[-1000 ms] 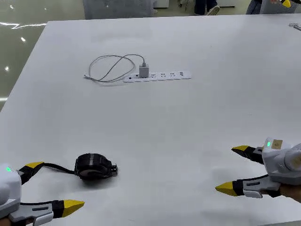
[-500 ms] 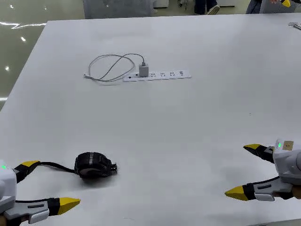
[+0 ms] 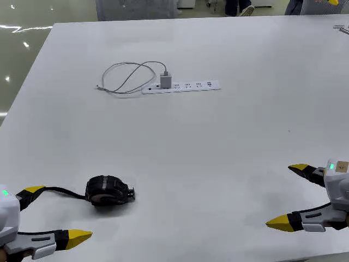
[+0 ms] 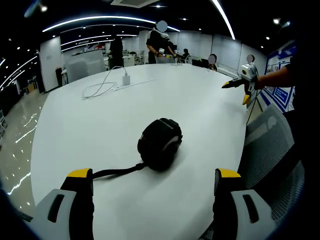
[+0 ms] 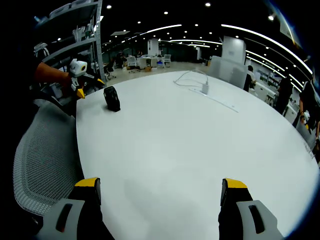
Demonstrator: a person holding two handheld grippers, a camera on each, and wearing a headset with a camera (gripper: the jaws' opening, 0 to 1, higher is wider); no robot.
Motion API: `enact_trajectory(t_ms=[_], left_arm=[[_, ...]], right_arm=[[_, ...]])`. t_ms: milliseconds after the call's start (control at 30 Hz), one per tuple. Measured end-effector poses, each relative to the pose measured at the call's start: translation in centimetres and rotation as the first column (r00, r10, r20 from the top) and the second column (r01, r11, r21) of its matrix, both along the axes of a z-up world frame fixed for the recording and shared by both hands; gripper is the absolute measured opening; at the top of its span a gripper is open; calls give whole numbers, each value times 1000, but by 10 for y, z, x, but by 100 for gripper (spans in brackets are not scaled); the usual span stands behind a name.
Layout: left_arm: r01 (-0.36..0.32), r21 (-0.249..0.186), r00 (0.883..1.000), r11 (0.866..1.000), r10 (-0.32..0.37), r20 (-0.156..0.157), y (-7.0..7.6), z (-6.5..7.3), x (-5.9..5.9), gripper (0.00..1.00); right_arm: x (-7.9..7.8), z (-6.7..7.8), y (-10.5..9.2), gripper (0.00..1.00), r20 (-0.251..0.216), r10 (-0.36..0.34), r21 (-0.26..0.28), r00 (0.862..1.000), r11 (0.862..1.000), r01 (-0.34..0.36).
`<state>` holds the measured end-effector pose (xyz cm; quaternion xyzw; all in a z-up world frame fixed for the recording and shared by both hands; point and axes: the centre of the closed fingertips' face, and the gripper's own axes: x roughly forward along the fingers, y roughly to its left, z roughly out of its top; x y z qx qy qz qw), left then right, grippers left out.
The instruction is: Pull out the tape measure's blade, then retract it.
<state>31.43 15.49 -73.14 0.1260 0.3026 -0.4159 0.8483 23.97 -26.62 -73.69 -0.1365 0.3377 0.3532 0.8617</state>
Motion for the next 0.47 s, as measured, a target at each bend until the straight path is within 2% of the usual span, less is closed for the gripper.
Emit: enact_trajectory(t_ms=[167,467], left_arm=[[7,-2,1000,1000,-7,12,-1,2,-1,99],[14,1,1000,1000,-14,9,-1,0,-2,99]], right_arm=[[0,0,-1,99,3,4,-1,1000,1000,-4],[-1,1,-1,99,0,8,-1,1000,1000,-8]])
